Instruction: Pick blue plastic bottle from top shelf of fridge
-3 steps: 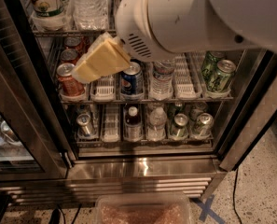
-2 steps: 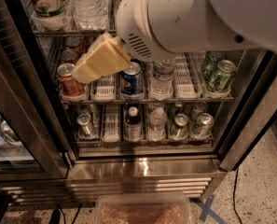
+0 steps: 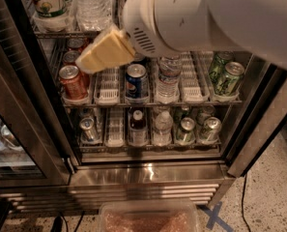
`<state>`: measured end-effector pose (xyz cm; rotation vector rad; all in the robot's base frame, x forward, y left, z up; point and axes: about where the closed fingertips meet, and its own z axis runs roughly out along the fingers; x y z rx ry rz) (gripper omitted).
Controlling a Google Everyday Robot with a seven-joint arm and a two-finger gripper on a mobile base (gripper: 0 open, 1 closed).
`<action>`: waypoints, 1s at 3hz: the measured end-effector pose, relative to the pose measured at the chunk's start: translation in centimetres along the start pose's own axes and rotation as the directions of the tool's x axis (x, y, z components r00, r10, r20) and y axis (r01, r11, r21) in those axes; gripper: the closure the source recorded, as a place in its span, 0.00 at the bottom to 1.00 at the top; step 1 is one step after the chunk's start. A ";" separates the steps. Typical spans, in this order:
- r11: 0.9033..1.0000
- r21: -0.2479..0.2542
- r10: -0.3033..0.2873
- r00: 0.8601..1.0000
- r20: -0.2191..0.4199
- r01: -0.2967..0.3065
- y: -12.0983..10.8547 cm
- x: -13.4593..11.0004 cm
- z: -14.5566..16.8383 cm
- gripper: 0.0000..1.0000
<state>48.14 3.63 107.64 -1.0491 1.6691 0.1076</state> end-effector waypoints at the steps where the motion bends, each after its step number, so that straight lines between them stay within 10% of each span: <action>1: 0.992 0.092 0.078 0.996 0.036 -0.081 -3.3 0.7 1.3 0.00; 3: 0.968 0.150 0.189 0.978 0.091 -0.202 -5.7 1.4 2.5 0.00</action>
Offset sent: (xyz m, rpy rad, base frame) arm 0.0977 -0.0422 -0.0248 0.2061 0.0062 -0.2342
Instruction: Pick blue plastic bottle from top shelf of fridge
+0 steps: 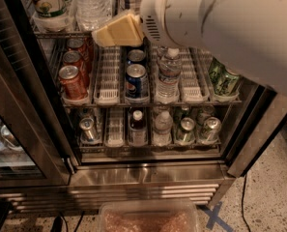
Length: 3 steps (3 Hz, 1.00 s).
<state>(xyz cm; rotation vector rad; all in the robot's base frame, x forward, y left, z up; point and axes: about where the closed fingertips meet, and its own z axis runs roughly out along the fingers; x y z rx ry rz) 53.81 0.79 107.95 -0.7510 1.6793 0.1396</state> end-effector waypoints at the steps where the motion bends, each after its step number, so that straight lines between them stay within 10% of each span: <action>1: 1.000 0.000 0.001 1.000 0.000 -0.001 0.0 0.0 0.0 0.00; 3: 0.988 0.039 0.140 0.981 0.137 -0.147 -0.5 -2.2 -0.6 0.00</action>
Offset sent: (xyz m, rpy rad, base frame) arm 0.0115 -0.0065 0.0036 0.1967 0.0013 -0.0404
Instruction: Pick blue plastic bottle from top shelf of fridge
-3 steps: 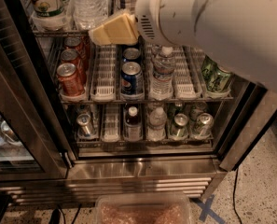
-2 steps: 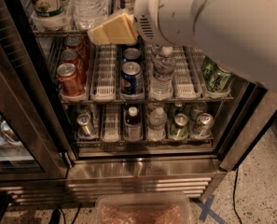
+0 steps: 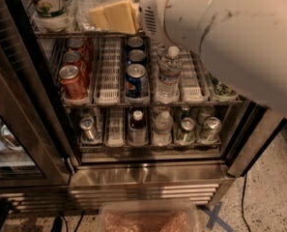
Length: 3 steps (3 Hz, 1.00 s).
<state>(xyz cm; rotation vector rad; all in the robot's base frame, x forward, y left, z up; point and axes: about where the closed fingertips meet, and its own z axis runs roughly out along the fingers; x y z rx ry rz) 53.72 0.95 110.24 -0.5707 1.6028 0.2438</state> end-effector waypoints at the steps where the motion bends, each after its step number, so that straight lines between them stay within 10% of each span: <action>1: 0.996 0.029 0.077 0.994 0.074 -0.079 -0.3 -1.0 -0.7 0.00; 3: 0.999 0.043 0.010 0.995 0.099 -0.014 -0.8 0.1 -0.1 0.04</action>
Offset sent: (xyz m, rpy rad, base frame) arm 0.0243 0.0145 -0.0064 0.1125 -0.0969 -0.0611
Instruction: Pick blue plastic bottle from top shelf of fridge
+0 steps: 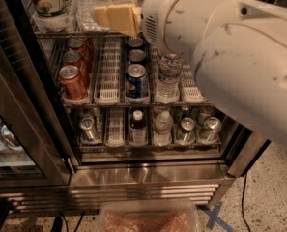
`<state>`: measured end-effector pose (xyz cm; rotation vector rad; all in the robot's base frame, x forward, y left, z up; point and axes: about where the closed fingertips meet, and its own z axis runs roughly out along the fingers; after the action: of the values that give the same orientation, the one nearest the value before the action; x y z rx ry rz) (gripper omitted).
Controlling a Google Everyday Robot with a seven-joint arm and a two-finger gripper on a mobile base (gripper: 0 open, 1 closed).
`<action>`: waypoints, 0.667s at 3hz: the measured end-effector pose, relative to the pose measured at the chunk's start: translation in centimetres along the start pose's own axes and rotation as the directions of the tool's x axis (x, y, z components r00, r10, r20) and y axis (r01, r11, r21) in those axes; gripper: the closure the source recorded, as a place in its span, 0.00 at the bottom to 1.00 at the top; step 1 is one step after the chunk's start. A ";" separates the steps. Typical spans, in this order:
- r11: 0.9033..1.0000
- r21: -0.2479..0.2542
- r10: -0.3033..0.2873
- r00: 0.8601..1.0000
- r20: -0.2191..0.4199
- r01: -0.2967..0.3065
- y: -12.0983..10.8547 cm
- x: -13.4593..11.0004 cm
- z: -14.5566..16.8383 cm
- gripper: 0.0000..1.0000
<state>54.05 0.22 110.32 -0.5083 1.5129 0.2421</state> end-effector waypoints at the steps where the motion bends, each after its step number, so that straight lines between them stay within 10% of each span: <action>1: 0.999 0.003 -0.045 0.999 -0.015 0.045 -0.9 1.0 0.3 0.19; 2: 0.996 0.018 -0.082 0.997 -0.015 0.083 -2.1 1.7 0.4 0.17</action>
Offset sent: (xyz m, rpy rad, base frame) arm 0.0592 0.0144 -0.0290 -0.1125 -0.0389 -0.0640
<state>55.42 -1.70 108.96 -0.5576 1.5031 0.1608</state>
